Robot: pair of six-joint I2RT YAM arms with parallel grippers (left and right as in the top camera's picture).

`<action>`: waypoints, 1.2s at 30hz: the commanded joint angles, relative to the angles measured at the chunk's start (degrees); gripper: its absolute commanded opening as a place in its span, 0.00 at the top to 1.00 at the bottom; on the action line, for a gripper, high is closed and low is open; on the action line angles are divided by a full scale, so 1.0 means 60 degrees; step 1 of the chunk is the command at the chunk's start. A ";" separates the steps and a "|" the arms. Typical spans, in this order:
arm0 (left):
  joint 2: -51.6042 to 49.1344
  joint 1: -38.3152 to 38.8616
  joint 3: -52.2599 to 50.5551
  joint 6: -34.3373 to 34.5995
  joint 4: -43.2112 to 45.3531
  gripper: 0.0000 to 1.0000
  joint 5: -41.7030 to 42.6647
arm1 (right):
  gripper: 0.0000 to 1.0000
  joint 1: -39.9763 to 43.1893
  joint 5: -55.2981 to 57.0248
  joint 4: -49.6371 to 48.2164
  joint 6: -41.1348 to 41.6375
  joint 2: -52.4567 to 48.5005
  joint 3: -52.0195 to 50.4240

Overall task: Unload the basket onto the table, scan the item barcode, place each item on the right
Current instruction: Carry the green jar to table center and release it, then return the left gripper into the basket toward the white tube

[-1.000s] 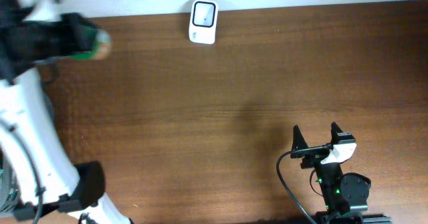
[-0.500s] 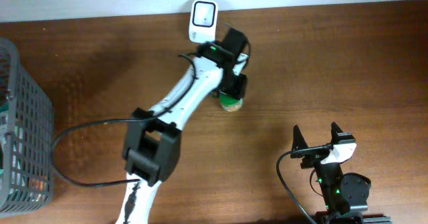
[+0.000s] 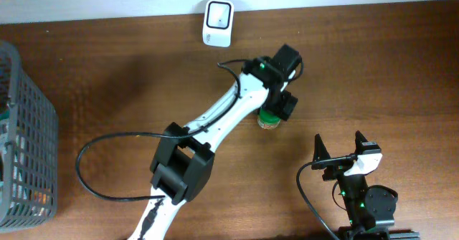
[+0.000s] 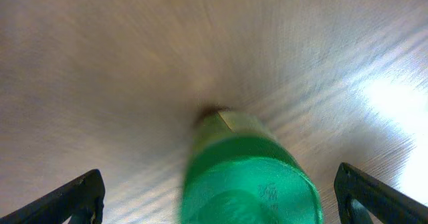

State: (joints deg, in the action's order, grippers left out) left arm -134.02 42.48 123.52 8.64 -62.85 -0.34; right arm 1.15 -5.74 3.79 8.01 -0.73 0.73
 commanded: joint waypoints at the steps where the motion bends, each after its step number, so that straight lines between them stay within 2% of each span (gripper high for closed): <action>1: 0.0463 -0.1096 0.3005 -0.0160 -0.1610 0.01 -0.0652 | 0.02 0.0062 -0.0120 0.0015 0.0073 0.0055 -0.0069; 3: 0.0754 -0.2033 0.5118 -0.0160 -0.3147 0.01 -0.1432 | 0.02 0.0062 -0.0120 0.0015 0.0073 0.0055 -0.0069; 5: 0.1235 -0.3759 0.7566 -0.0157 -0.4728 0.01 -0.1876 | 0.02 0.0062 -0.0120 0.0015 0.0069 0.0055 -0.0069; 7: 0.1563 -0.5297 0.8910 -0.0051 -0.5504 0.01 -0.1891 | 0.02 0.0062 -0.0120 0.0015 0.0073 0.0055 -0.0069; 8: 0.2011 -0.7082 0.9351 0.0109 -0.5643 0.01 -0.1676 | 0.02 0.0062 -0.0120 0.0015 0.0073 0.0055 -0.0069; 9: 0.2215 -0.8116 0.9340 0.0412 -0.5643 0.01 -0.1639 | 0.02 0.0062 -0.0120 0.0015 0.0073 0.0055 -0.0069; 13: 0.2313 -1.1100 0.9056 0.0718 -0.5646 0.01 -0.1344 | 0.02 0.0062 -0.0120 0.0015 0.0069 0.0055 -0.0069; 18: 0.2313 -1.3325 0.7348 0.0882 -0.5646 0.01 -0.1851 | 0.02 0.0062 -0.0120 0.0015 0.0073 0.0055 -0.0069; 23: 0.2313 -1.4426 0.4623 0.0878 -0.5563 0.00 -0.2288 | 0.02 0.0062 -0.0117 0.0015 0.0069 0.0055 -0.0069; 27: 0.2313 -1.4571 0.2120 0.0667 -0.4681 0.01 -0.2776 | 0.02 0.0062 -0.0120 0.0015 0.0073 0.0055 -0.0069; 33: 0.2313 -1.4564 -0.1545 -0.0280 -0.2634 0.14 -0.2987 | 0.02 0.0062 -0.0120 0.0015 0.0073 0.0055 -0.0069; 36: 0.2313 -1.4564 -0.2641 -0.0463 -0.1894 0.16 -0.3020 | 0.01 0.0062 -0.0120 0.0015 0.0073 0.0055 -0.0069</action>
State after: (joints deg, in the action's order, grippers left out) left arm -120.60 -44.75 112.20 7.90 -76.44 -17.47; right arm 1.15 -5.74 3.79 7.99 -0.80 0.73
